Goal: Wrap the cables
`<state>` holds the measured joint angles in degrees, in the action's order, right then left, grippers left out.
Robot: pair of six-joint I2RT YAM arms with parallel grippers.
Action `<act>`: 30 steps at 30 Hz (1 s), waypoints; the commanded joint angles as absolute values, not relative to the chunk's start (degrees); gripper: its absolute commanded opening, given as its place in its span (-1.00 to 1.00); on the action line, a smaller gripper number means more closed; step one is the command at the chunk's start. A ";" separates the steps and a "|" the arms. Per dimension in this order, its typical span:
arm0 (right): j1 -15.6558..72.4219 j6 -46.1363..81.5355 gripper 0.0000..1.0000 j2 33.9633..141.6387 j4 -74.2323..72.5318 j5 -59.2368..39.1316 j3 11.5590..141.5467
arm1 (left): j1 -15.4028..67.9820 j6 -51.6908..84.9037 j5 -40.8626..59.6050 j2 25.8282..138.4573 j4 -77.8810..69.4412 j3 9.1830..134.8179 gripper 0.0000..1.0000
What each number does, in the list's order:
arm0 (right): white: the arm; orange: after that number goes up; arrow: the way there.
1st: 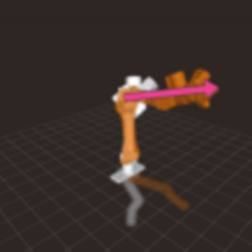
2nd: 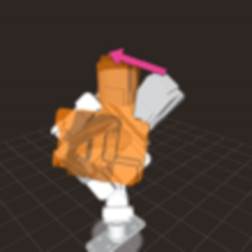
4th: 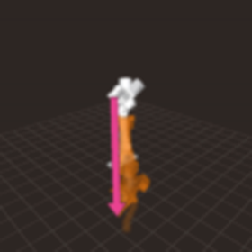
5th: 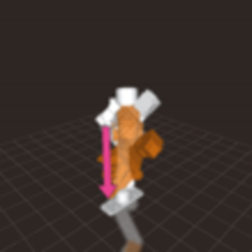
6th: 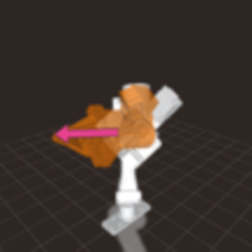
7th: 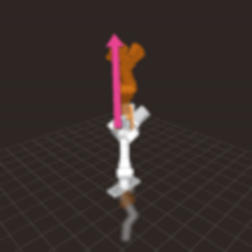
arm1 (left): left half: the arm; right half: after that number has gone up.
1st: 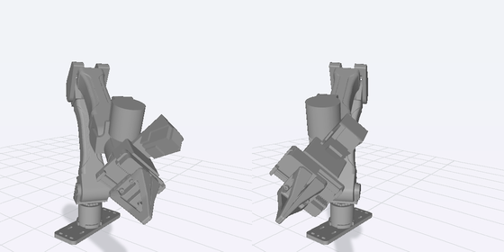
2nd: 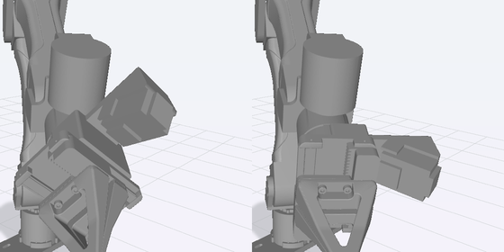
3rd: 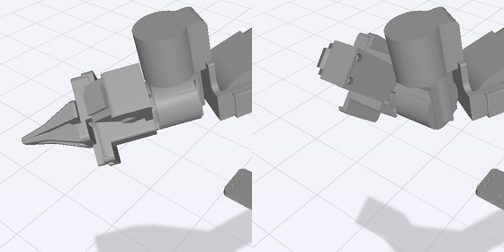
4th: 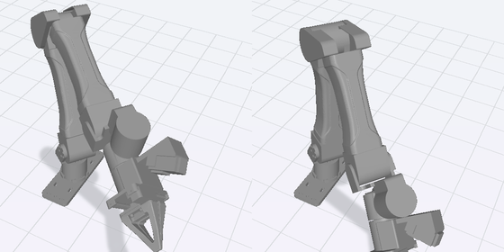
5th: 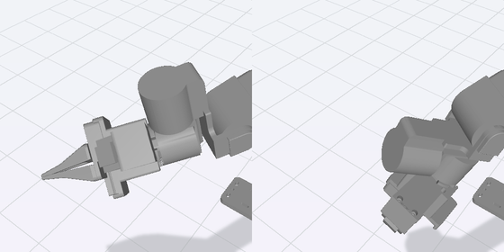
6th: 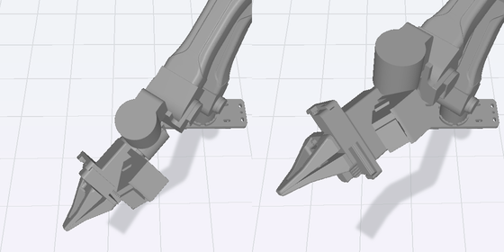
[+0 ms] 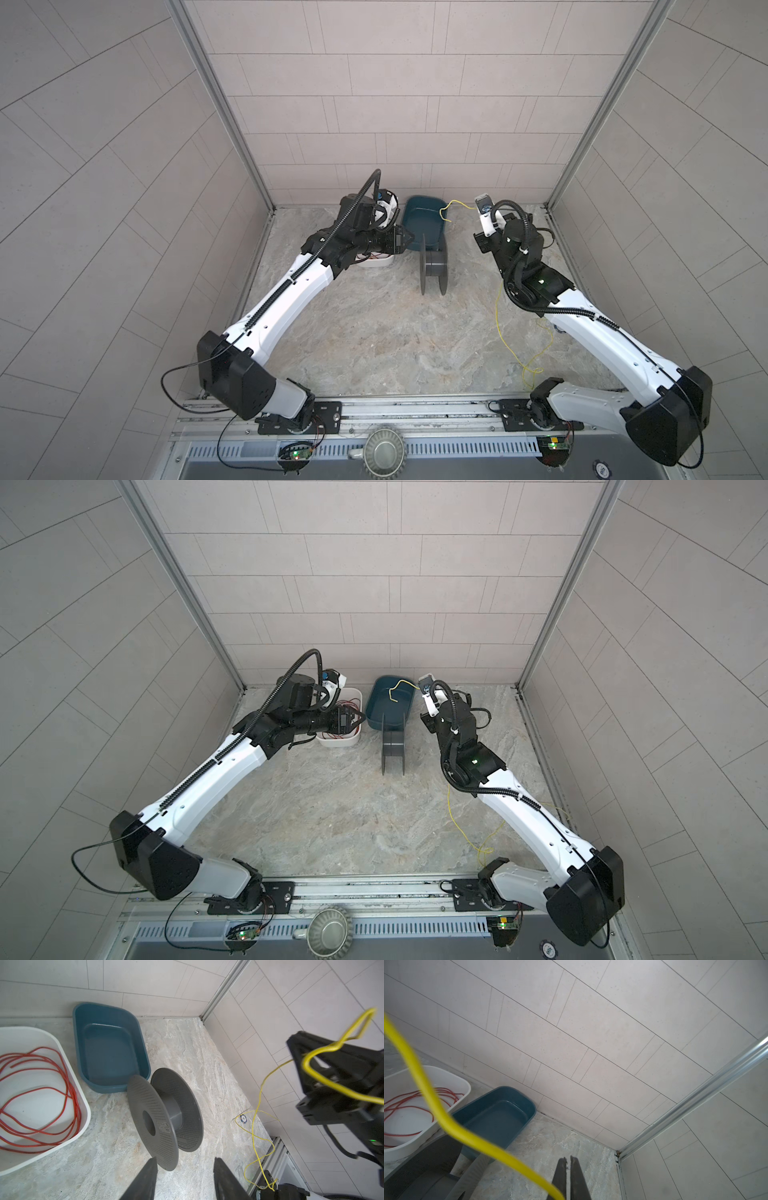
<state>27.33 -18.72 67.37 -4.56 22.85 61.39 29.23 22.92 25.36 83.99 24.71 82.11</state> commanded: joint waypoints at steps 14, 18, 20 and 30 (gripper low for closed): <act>25.67 -12.68 -1.00 65.47 -5.03 21.72 58.53 | 37.38 29.04 9.12 93.23 17.09 80.52 0.01; 25.44 -11.35 -1.00 64.83 -3.67 21.38 58.28 | 38.37 29.54 8.76 95.98 16.68 80.85 -0.01; 25.22 -10.68 -1.00 64.19 -3.17 20.64 58.11 | 38.73 29.19 7.25 96.79 17.22 81.12 -0.03; 25.14 -10.34 -1.00 61.45 0.06 20.64 56.89 | 41.05 25.48 -0.69 101.34 22.93 85.20 -0.29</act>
<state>25.32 -11.51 63.00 -1.91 19.75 57.19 40.12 27.59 3.40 99.81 20.08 82.67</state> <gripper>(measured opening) 0.049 0.370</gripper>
